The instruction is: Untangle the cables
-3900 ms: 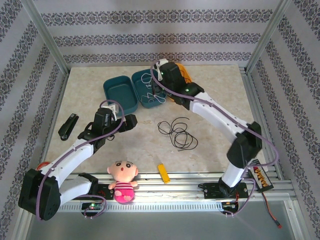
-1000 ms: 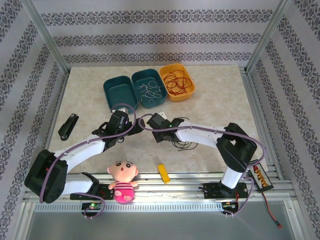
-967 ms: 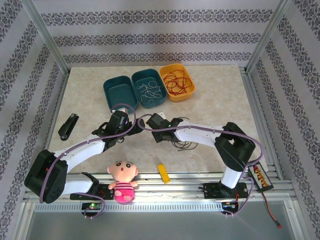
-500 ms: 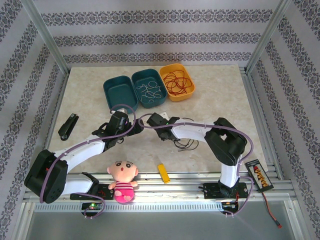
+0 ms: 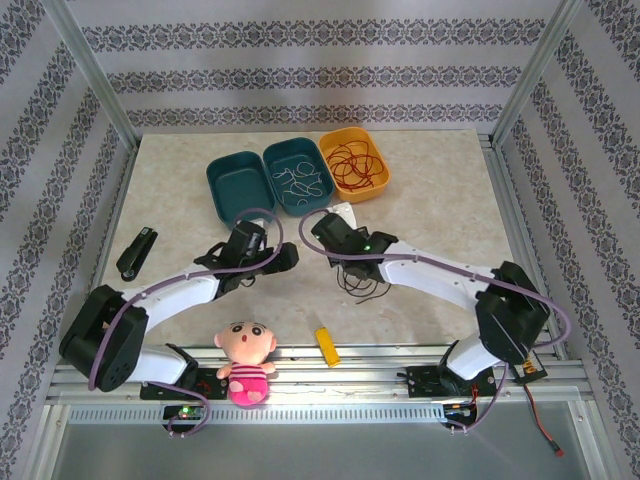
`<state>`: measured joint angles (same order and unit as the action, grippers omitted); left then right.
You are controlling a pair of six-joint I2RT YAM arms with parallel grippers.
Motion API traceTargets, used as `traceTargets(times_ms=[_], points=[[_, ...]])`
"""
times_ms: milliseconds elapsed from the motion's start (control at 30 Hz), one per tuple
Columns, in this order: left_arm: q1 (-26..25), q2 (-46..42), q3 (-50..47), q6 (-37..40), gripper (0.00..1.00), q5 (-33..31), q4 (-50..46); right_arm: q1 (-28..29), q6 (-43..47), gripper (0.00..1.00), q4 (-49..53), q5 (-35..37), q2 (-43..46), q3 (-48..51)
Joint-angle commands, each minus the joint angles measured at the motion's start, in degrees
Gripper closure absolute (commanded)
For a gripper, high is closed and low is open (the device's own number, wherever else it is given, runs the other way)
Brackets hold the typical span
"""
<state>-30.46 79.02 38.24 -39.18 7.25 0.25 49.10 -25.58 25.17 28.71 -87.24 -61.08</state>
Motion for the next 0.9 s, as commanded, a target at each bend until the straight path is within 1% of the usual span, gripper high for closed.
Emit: traceTargets(times_ms=[0, 100, 200, 333, 400, 500, 533, 600, 700, 800, 867], points=[[-2.21, 2.95, 3.98, 4.01, 0.09, 1.84, 3.09, -1.01, -1.38, 1.00, -0.78, 0.72, 4.09, 2.28], [-3.70, 5.68, 6.37, 5.79, 0.12, 1.64, 3.66, -1.55, -1.51, 1.00, -2.52, -0.88, 7.72, 4.76], [-4.35, 7.75, 7.94, 9.81, 0.21, 3.31, 6.08, -1.96, -1.09, 1.00, -4.81, -2.48, 11.13, 7.63], [-4.35, 9.64, 9.83, 19.91, 0.29, 4.64, 7.79, -2.69, -1.22, 1.00, -6.47, -4.54, 14.07, 10.17], [-4.28, 10.81, 11.17, 25.67, 0.30, 4.80, 7.49, -2.81, -1.00, 1.00, -7.10, -5.46, 15.05, 10.92], [-4.13, 12.97, 13.02, 30.28, 0.30, 6.27, 8.01, -2.89, -0.23, 1.00, -8.65, -7.07, 15.91, 11.63], [-4.08, 13.74, 14.02, 30.23, 0.30, 6.92, 7.95, -2.87, 0.17, 1.00, -9.37, -7.64, 16.17, 11.91], [-3.85, 15.06, 16.48, 27.42, 0.30, 7.42, 6.75, -2.85, 0.76, 1.00, -10.79, -8.29, 16.64, 12.55], [-3.75, 16.68, 18.91, 20.02, 0.31, 8.47, 6.97, -2.81, 1.06, 1.00, -12.27, -8.74, 17.02, 13.24], [-3.73, 16.86, 18.54, 12.16, 0.32, 10.02, 11.15, -2.87, 0.89, 1.00, -13.12, -8.76, 16.93, 13.68], [-3.73, 16.94, 18.23, 8.35, 0.34, 10.87, 13.21, -2.87, 0.86, 1.00, -13.47, -8.94, 16.85, 13.71]])
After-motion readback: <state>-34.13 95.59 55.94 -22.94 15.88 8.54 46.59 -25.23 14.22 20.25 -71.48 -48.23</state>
